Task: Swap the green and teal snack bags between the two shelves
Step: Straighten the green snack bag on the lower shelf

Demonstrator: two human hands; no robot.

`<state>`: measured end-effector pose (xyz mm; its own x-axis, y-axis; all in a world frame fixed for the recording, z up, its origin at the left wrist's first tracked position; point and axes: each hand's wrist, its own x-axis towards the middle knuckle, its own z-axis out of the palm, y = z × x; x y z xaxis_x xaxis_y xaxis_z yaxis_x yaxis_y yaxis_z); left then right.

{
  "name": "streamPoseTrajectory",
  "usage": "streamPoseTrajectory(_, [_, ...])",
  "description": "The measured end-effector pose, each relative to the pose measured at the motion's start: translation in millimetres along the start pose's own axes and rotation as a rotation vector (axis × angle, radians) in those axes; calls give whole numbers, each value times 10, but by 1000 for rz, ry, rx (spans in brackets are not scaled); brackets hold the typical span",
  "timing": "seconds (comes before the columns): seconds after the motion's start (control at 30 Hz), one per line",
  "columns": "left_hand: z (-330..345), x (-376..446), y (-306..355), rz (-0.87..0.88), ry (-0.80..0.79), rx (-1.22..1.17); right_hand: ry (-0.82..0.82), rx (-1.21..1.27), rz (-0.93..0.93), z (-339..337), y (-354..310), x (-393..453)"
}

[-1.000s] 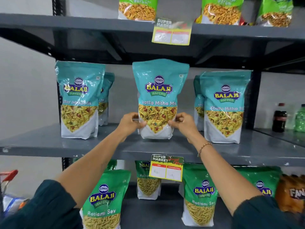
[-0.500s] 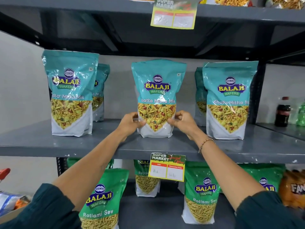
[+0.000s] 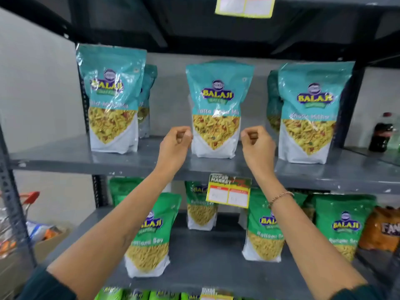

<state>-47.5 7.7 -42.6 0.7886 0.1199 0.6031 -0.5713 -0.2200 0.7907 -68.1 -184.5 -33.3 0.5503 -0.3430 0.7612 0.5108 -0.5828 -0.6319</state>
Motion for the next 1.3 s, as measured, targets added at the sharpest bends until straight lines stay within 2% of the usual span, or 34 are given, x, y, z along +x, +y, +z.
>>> streamPoseTrajectory(0.1, [-189, -597, 6, 47, 17, -216, -77, 246, 22, -50, -204, -553])
streamPoseTrajectory(0.23, [-389, -1271, -394, -54, 64, -203, -302, 423, 95, 165, -207, -1454])
streamPoseTrajectory(0.4, [-619, -1772, -1194, -356, 91, -62, -621, 302, 305, 641, 301, -2252])
streamPoseTrajectory(0.57, [-929, -1928, -1845, -559, 111, 323, -797, 86, 439, 1103, 907, -2617])
streamPoseTrajectory(0.7, [-1173, -1773, -2379, -711, -73, 547, -851, -5, 521, 1364, 1118, -2688])
streamPoseTrajectory(0.8, [-1205, -1678, -2559, -720, -263, 589, -934, 1, 483, 1550, 1174, -2680])
streamPoseTrajectory(0.9, [-1148, -1645, -2522, -696, -274, 518, -897, 79, 529, 1689, 1214, -2684])
streamPoseTrajectory(1.07, [-1062, -1689, -2538, -674, -96, 457, -741, 210, 617, 1570, 1336, -2694])
streamPoseTrajectory(1.3, [-332, -1555, -2461, -615, -241, 348, -567, 181, 566, 1002, 1836, -2385])
